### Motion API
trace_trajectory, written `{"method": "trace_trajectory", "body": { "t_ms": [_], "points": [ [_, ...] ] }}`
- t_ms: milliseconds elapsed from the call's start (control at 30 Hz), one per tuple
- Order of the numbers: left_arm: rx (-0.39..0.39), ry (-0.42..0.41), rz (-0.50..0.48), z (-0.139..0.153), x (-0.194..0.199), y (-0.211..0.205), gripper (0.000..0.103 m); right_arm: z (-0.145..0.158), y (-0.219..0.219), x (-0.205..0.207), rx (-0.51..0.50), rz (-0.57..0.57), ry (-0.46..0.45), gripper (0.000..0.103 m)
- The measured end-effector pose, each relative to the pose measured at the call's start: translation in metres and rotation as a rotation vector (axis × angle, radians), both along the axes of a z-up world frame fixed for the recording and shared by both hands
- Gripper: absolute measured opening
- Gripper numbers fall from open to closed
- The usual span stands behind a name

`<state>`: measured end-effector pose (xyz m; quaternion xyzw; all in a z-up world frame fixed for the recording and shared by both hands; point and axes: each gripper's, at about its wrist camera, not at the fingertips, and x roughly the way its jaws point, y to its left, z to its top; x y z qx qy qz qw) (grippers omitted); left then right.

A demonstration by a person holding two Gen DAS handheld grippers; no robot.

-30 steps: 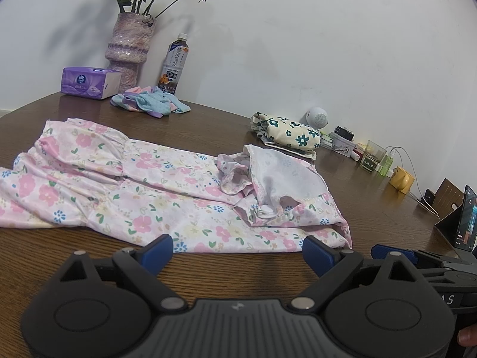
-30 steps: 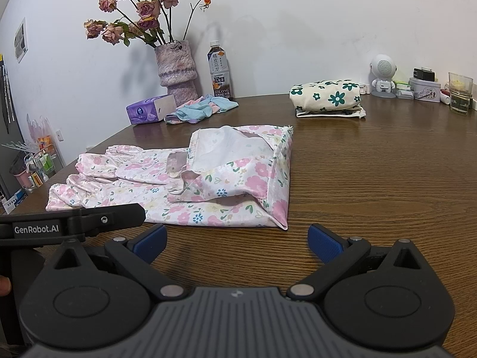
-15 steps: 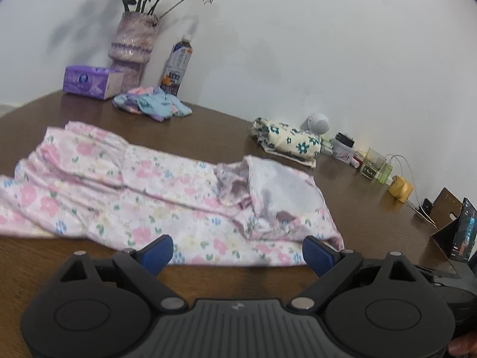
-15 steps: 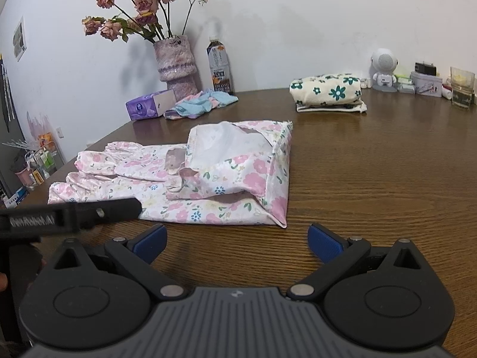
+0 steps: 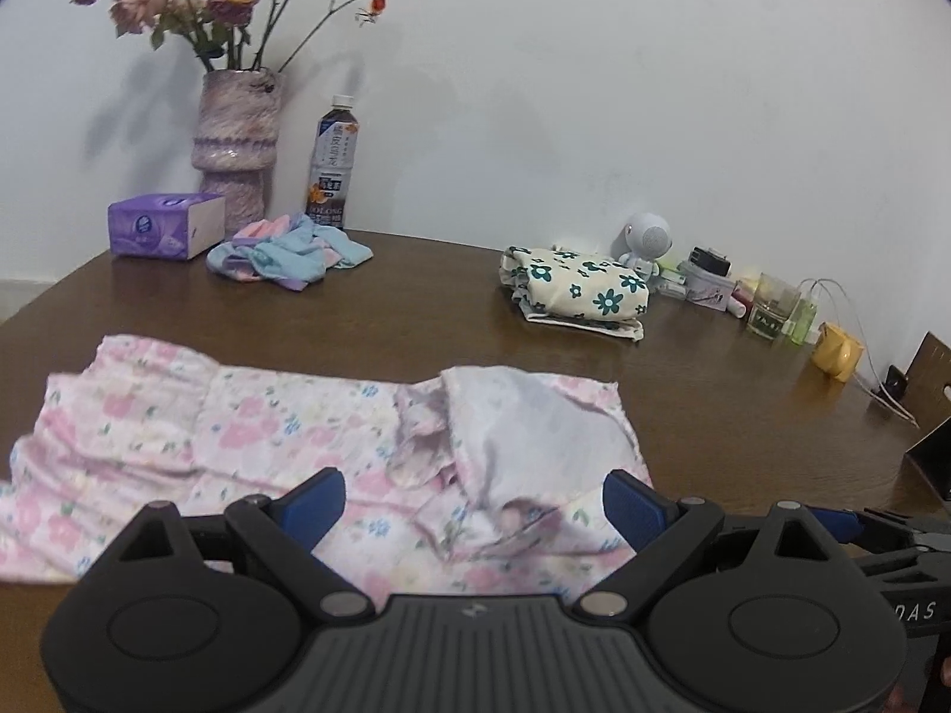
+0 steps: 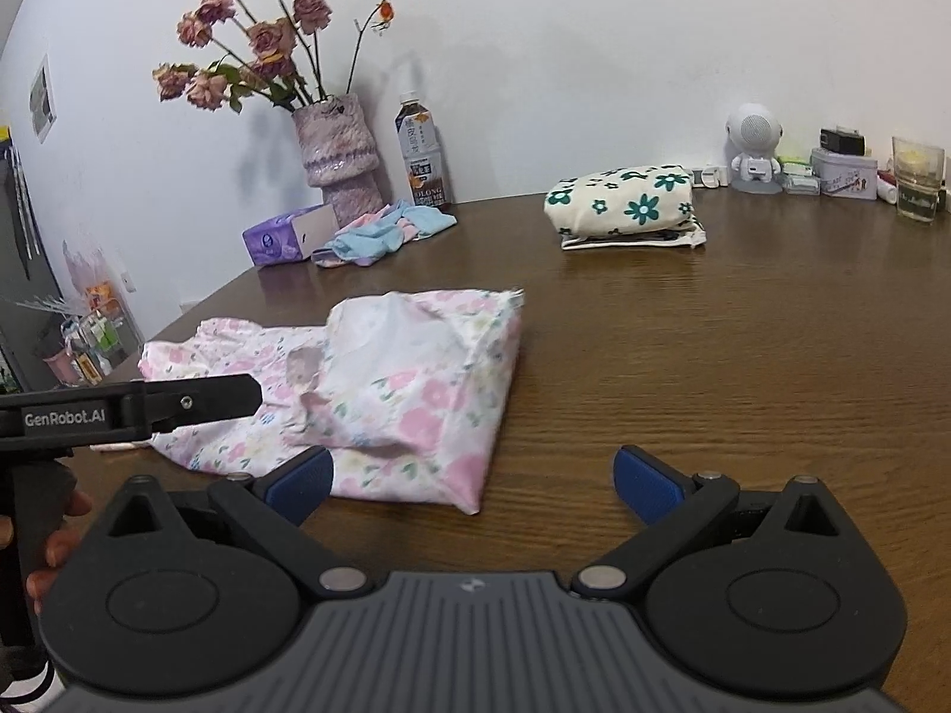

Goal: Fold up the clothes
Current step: 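Lower both open grippers toward the edge of the folded dress bundle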

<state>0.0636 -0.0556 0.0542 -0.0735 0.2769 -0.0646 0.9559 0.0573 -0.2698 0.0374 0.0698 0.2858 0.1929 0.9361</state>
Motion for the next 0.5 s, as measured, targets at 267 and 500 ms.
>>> {"method": "trace_trajectory", "body": {
  "t_ms": [267, 500],
  "points": [
    [0.019, 0.022, 0.005, 0.002, 0.011, -0.009, 0.093, 0.002, -0.021, 0.022, 0.017, 0.030, 0.039, 0.102],
    [-0.022, -0.006, -0.003, 0.006, 0.015, 0.003, 0.093, 0.009, -0.017, 0.031, -0.054, 0.027, 0.064, 0.102]
  ]
}}
